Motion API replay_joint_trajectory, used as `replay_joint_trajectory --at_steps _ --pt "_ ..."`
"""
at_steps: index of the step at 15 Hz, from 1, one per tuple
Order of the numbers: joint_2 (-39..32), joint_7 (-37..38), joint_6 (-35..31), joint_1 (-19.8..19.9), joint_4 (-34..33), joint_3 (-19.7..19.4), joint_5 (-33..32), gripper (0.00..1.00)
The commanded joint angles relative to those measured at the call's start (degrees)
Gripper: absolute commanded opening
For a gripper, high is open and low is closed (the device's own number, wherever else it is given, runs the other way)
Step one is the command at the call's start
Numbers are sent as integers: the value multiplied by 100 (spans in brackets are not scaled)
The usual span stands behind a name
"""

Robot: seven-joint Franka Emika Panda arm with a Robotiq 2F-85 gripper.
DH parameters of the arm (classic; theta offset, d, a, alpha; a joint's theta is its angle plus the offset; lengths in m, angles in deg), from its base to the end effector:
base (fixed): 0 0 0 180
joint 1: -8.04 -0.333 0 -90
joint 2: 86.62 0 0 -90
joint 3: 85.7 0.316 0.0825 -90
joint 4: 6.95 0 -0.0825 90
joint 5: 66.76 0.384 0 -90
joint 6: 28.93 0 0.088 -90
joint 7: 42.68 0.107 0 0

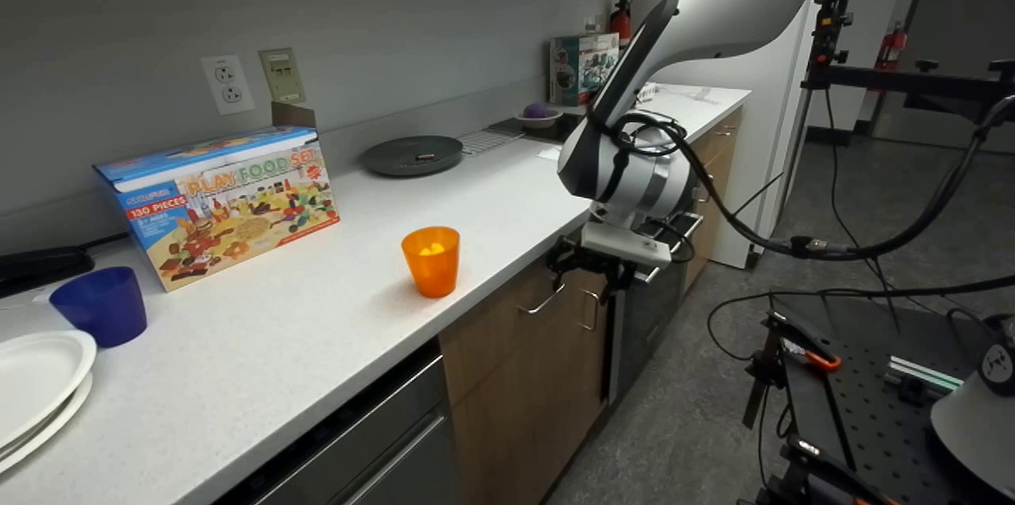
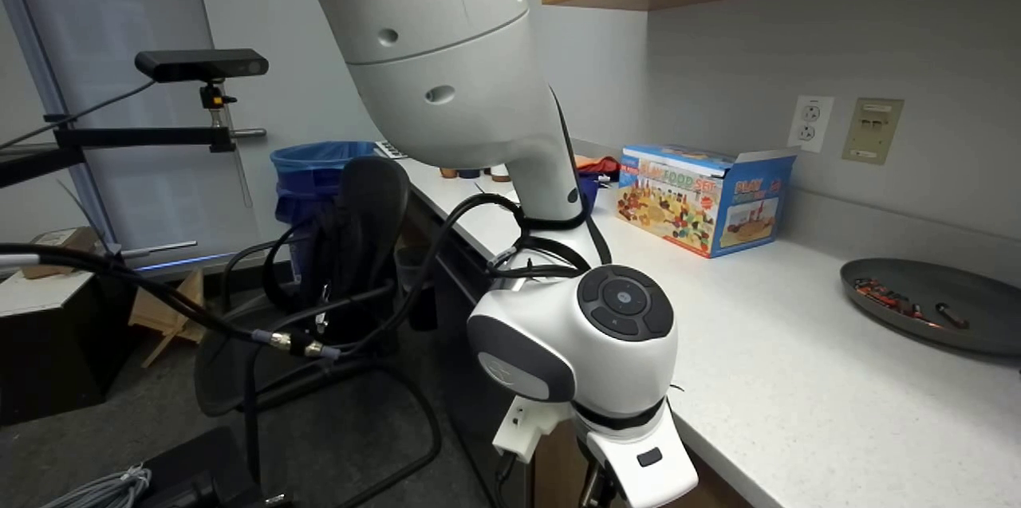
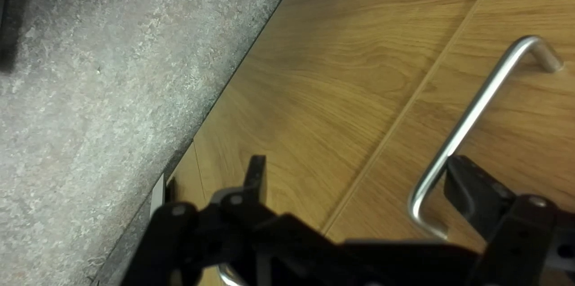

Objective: Open the top drawer of the kitchen unit

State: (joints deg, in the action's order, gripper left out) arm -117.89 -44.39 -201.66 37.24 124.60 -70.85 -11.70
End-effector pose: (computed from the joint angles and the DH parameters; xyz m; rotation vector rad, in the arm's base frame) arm 0.4752 -0.1739 0.1195 -2.3236 1.6201 -0.2227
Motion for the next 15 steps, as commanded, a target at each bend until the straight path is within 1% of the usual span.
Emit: replay_joint_trajectory --at_steps 1,10,15 --pt "-133 64 -87 -53 147 -291 -154 100" --pt "27 309 225 -308 484 -725 -439 100" --pt "395 545 433 -568 981 -1078 -799 100"
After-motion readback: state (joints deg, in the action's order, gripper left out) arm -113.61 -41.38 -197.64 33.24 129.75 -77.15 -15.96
